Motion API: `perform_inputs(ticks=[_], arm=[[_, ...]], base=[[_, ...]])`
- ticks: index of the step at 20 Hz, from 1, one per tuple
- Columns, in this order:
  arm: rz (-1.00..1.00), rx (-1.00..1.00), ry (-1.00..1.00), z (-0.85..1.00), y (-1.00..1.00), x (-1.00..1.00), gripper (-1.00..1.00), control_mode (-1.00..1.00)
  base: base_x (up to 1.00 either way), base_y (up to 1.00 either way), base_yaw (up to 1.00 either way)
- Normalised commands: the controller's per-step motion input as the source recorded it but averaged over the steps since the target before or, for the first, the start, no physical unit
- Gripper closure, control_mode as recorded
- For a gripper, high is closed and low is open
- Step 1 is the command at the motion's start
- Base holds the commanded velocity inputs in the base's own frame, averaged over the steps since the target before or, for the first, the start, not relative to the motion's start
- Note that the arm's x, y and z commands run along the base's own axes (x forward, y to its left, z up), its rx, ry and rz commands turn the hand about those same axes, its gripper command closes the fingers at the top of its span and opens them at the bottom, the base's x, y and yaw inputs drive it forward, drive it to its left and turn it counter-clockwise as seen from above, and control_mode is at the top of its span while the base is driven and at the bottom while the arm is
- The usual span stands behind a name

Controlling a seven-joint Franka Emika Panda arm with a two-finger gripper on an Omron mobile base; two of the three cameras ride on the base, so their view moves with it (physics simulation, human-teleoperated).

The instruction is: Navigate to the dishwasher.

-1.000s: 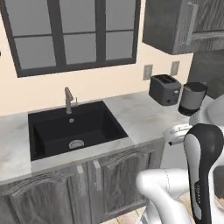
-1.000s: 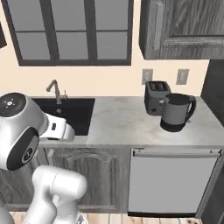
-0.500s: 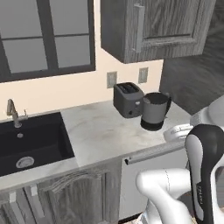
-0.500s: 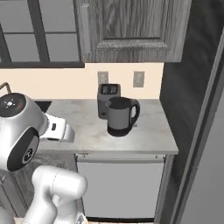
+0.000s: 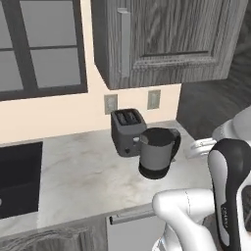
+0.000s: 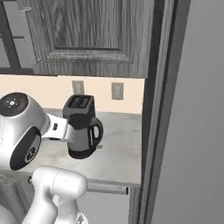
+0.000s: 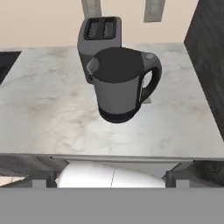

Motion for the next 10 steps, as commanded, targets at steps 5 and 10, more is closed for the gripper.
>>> perform_inputs(ticks=[5, 10], arm=[[0.0, 0.0, 0.0, 0.0, 0.0, 0.0, -1.0, 1.0], [0.0, 0.0, 0.0, 0.0, 0.0, 0.0, -1.0, 1.0]], base=[[0.48, -0.84, 0.42], [0.64, -0.57, 0.5]])
